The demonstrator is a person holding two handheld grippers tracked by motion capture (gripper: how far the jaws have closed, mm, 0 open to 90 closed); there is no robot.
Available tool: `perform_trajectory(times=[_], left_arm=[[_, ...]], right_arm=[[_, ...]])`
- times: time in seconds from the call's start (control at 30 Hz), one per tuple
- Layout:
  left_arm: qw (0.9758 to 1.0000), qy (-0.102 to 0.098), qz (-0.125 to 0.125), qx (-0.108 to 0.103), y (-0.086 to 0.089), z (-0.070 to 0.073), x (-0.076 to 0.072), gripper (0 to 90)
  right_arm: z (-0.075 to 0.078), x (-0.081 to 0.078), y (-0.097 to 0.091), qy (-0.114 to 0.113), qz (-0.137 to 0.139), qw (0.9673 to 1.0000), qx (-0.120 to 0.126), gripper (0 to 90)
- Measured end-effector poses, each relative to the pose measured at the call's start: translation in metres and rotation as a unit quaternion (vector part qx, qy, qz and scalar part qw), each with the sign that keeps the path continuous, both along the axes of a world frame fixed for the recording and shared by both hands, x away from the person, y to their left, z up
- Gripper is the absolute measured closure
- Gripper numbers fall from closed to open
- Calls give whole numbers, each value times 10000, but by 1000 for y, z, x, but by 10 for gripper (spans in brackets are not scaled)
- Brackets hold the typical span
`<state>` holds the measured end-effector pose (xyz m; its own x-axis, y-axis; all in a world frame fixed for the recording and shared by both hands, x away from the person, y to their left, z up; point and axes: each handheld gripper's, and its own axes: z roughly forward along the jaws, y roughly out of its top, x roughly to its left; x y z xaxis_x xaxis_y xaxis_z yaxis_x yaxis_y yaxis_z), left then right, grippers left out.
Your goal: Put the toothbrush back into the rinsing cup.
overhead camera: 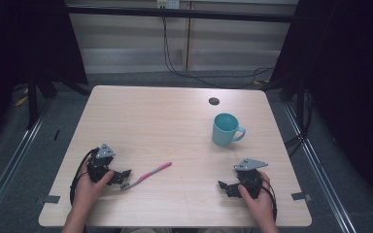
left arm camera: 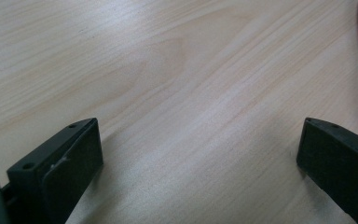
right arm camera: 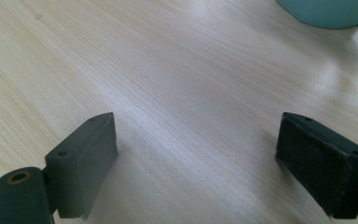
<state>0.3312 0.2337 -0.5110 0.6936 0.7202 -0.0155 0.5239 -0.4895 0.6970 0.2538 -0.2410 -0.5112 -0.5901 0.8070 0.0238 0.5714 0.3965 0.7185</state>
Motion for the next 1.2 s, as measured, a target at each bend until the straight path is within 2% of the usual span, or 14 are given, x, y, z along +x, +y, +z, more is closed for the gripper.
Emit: perform_trajectory(times=[0.37,0.4,0.57,0.6,0.63,0.8,0.9,0.93,1.03,1.07,1.17,1.2], left_arm=[[10000,54,-40,33,-2,1,3,0],[9998,123,-88,145,-2,3,5,0],[9994,261,-99,216,-5,8,9,64],[9993,278,-92,218,-5,11,11,150],[9991,308,-104,264,-5,12,13,159],[9986,452,-74,281,-8,16,16,153],[9979,571,-121,286,-9,20,19,153],[9972,681,-148,270,-10,25,20,153],[9967,754,-156,265,-11,28,22,152],[9959,846,-214,249,-11,31,23,152],[9957,859,-249,232,-13,33,23,151],[9948,931,-302,281,-15,35,23,150]], right_arm=[[0,0,0,-10,5,10000,3,120],[0,0,0,-1,3,10000,-2,120],[0,0,0,-20,20,10000,2,122],[0,0,0,-24,25,10000,-1,123],[0,0,0,-25,26,10000,0,123],[0,-1,0,-20,30,10000,-3,123],[0,-1,0,-15,37,10000,-3,123],[0,-1,0,-17,35,10000,-4,124],[0,-1,0,-20,41,10000,-1,123],[0,-1,1,-14,37,10000,4,123],[0,-1,1,-15,40,10000,4,123],[0,-1,1,-14,41,10000,5,123]])
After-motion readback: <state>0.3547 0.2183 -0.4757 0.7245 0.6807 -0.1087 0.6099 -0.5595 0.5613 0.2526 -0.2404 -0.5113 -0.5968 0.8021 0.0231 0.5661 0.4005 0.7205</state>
